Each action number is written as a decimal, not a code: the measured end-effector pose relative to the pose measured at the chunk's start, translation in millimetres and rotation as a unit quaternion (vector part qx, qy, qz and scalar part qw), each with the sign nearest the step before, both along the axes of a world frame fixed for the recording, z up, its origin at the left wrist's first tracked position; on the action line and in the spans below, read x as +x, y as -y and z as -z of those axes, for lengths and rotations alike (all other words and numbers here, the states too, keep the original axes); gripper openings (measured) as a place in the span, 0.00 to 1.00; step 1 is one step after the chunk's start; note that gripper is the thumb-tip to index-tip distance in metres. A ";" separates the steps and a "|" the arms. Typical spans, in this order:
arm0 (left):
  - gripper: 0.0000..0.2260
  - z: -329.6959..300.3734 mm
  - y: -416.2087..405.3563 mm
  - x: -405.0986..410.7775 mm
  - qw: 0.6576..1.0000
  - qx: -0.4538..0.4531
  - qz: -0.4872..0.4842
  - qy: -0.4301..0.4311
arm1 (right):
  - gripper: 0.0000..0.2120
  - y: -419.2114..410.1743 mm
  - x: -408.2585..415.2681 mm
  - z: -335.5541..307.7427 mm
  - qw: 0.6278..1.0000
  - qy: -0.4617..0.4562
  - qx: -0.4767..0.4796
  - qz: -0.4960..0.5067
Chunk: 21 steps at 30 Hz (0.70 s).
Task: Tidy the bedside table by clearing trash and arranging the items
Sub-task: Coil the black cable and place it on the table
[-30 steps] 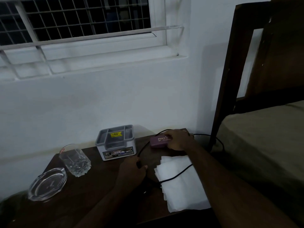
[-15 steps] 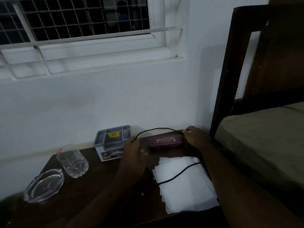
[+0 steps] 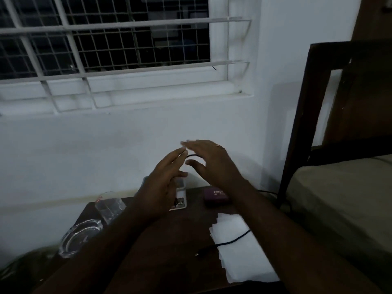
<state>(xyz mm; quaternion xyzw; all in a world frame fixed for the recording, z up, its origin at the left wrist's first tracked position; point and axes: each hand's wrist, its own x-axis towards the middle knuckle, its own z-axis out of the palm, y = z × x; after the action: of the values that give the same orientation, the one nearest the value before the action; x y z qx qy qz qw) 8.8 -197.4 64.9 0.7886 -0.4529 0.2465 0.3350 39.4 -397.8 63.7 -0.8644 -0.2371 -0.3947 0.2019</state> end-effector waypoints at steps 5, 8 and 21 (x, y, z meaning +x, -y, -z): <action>0.28 -2.2 -31.9 -10.6 0.989 -0.134 -0.023 -0.056 | 0.11 -19.7 5.7 -50.0 0.996 -0.063 -0.067 0.012; 0.24 6.6 -46.7 -13.7 0.966 -0.197 -0.051 -0.159 | 0.08 -11.8 5.7 -79.8 0.984 -0.175 0.024 -0.034; 0.11 -42.3 -91.9 -34.0 0.578 -0.438 0.365 -0.584 | 0.09 -75.1 4.8 -150.1 0.923 -0.312 0.183 -0.135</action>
<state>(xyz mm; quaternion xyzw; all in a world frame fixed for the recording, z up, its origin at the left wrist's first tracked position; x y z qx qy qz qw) -25.2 -105.6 107.3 0.2880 -0.2458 -0.2419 0.8934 44.2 -322.8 213.8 -0.8516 -0.2000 -0.1108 0.4717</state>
